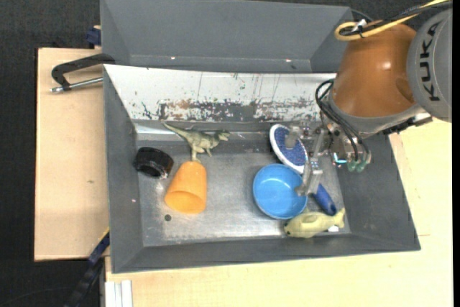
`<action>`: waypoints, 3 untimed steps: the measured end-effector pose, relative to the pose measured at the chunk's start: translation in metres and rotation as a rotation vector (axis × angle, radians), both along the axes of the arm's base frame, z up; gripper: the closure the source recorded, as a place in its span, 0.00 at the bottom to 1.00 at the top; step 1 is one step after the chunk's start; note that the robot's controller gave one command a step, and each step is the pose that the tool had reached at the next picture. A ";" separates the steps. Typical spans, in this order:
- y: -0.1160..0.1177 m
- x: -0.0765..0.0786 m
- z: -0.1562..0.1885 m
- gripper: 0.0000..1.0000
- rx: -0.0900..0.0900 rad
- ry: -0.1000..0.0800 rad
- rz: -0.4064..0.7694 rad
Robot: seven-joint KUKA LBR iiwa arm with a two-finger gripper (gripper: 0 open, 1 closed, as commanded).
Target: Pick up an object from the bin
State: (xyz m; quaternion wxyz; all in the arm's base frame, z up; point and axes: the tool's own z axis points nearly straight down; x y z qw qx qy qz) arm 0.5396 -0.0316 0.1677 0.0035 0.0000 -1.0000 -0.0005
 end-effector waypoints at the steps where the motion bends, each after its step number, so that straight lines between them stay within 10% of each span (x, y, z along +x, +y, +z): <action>1: -0.011 0.021 -0.098 0.00 0.000 -0.012 -0.017; 2: -0.010 0.020 -0.096 1.00 0.001 -0.011 -0.016; 3: 0.007 0.020 0.104 1.00 -0.002 -0.023 0.247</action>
Offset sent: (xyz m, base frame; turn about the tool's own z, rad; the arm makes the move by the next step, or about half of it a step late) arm 0.0182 -0.0121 -0.0977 0.0172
